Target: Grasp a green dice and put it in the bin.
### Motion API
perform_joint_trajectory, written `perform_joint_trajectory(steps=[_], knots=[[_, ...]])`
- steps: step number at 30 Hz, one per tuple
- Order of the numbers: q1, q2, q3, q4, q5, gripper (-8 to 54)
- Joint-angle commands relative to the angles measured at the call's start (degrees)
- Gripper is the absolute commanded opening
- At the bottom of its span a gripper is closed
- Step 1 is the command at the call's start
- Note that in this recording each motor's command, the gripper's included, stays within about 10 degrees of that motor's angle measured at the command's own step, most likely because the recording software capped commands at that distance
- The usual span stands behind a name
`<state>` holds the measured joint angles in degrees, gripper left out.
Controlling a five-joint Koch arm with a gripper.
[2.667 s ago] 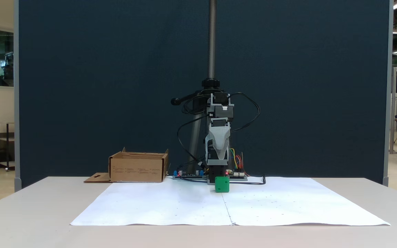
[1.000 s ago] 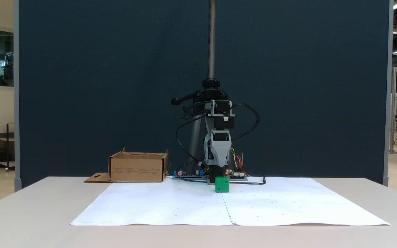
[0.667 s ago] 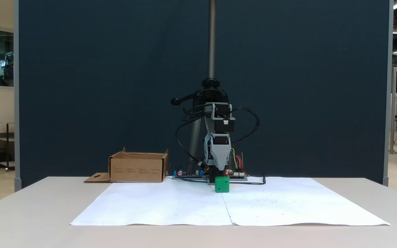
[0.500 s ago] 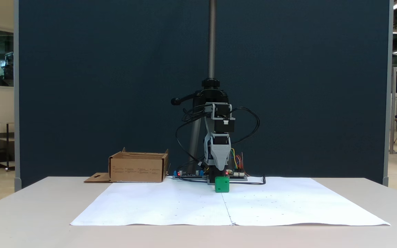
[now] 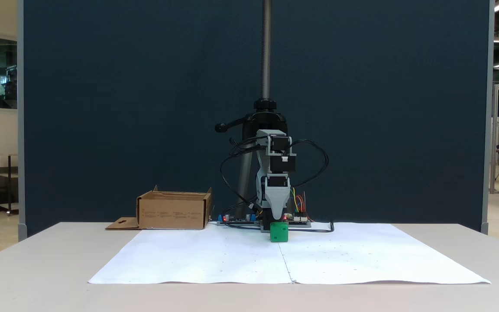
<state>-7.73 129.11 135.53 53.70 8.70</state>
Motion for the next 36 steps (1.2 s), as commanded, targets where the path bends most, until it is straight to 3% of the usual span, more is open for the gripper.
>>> perform_joint_trajectory(steps=[1,36], knots=[[-0.7,6.7,0.2,-4.0,4.0,45.0],[-1.1,6.2,11.0,-20.8,4.1,43.0]])
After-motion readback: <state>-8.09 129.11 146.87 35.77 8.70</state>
